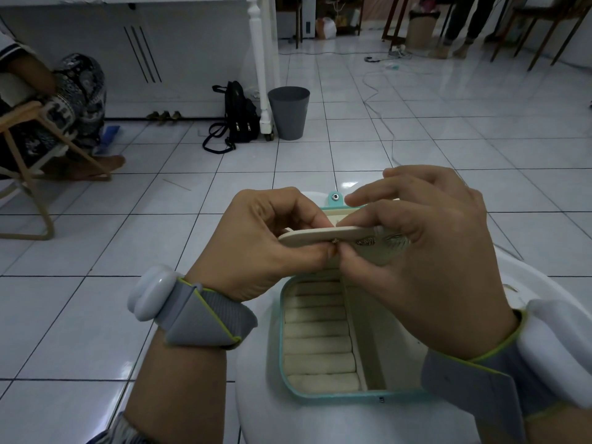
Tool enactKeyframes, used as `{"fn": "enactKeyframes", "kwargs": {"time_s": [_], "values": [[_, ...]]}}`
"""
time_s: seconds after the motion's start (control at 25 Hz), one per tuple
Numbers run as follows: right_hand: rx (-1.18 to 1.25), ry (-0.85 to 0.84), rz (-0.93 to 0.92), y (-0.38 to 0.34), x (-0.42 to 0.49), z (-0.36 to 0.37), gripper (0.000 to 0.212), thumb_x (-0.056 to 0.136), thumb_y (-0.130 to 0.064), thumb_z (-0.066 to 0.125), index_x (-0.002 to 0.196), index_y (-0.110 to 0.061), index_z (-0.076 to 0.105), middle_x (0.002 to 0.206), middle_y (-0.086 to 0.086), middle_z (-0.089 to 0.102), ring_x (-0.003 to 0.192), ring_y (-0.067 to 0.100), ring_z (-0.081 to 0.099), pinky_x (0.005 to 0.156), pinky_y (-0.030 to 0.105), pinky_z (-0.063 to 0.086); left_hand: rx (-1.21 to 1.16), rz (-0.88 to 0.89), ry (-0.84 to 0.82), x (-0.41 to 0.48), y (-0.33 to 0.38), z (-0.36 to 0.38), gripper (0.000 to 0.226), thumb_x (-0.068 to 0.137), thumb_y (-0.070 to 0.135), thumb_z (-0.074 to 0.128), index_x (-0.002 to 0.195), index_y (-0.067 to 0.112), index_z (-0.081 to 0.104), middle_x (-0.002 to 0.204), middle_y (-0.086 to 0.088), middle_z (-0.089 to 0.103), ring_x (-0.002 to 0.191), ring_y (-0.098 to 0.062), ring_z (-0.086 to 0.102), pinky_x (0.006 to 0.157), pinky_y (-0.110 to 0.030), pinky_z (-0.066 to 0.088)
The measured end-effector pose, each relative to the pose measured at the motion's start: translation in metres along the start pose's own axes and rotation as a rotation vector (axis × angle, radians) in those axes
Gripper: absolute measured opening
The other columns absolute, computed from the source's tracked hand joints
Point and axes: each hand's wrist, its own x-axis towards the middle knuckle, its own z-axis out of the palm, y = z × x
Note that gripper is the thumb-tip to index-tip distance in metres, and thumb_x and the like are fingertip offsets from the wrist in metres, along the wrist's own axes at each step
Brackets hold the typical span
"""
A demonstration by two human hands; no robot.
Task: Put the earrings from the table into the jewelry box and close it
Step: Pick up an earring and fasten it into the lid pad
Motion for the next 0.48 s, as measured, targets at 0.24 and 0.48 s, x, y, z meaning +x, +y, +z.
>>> {"fn": "enactKeyframes", "kwargs": {"time_s": [0.24,0.48], "values": [[-0.027,-0.023,0.015,-0.0014,0.0005,-0.0007,0.011,0.065,-0.040,0.063,0.069,-0.030,0.067,0.089,-0.018,0.066,0.111,0.021,0.053,0.087,0.032,0.028,0.018,-0.003,-0.023,0.0012,0.0015,0.0007,0.009,0.063,0.017,0.074,0.071,0.015,0.070,0.068,-0.009,0.066,0.061,-0.017,0.060,0.054,-0.036,0.050],[-0.074,-0.070,0.017,-0.0024,0.0010,-0.0020,0.013,0.064,-0.041,0.062,0.071,-0.031,0.067,0.090,-0.014,0.065,0.112,0.024,0.052,0.084,0.032,0.025,0.030,-0.015,-0.068,0.0023,0.0018,-0.0008,0.009,0.063,0.016,0.074,0.070,0.018,0.069,0.065,-0.012,0.061,0.060,-0.015,0.056,0.054,-0.033,0.047]]}}
